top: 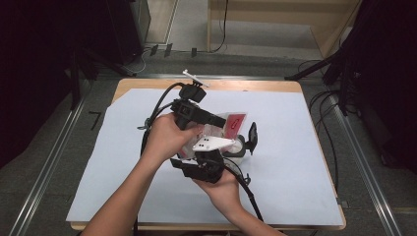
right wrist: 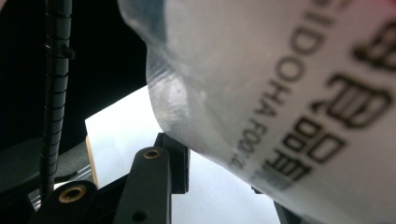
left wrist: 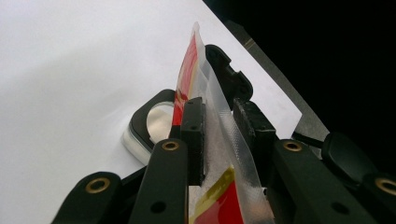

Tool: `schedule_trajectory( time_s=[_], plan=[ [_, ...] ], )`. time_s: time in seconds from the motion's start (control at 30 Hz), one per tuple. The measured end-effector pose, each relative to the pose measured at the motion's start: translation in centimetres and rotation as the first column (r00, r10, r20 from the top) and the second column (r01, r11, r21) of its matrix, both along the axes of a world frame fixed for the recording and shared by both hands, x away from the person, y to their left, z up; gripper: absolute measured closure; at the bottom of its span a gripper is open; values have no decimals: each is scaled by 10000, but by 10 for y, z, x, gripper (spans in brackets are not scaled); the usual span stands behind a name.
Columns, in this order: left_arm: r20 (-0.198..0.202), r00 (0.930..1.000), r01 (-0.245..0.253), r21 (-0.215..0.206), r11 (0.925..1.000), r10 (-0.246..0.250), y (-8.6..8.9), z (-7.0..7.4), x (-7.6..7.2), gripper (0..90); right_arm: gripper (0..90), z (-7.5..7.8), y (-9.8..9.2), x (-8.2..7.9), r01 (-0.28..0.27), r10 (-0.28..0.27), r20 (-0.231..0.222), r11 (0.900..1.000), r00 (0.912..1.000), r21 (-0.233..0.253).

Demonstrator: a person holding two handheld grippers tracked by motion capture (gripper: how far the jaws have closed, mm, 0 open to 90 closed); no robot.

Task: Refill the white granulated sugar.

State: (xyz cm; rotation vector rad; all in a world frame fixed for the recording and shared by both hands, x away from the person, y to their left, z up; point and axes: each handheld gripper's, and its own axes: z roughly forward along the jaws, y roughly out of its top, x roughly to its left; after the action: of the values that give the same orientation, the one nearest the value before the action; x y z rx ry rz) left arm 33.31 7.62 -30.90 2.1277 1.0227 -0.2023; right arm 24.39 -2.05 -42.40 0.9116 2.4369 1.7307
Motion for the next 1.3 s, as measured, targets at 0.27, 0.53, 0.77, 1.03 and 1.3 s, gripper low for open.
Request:
schedule_trajectory(
  time_s=[0.27, 0.53, 0.77, 1.03, 1.3],
  plan=[
    [-18, 10000, -43, -161, 9999, 42, 0, 4, 2, 744, 692, 6, -3, 1, -2, 2, 32, 10000, 10000, 49],
    [-160, 9998, -106, -173, 9998, 103, 0, 4, 3, 736, 685, 7, -3, 2, -7, 9, -195, 9999, 9998, 102],
    [-246, 9996, -149, -206, 9997, 144, -1, 3, 5, 719, 679, 7, -3, 3, -6, 14, -399, 9998, 9992, 207],
    [-194, 9997, -116, -211, 9997, 112, 0, 4, 5, 723, 668, 7, -2, 4, -6, 9, -203, 9999, 9998, 159],
    [-60, 10000, -79, -261, 9996, 77, 2, 7, 4, 727, 659, 9, -1, 3, 4, -5, 87, 10000, 10000, 80]
  ],
)
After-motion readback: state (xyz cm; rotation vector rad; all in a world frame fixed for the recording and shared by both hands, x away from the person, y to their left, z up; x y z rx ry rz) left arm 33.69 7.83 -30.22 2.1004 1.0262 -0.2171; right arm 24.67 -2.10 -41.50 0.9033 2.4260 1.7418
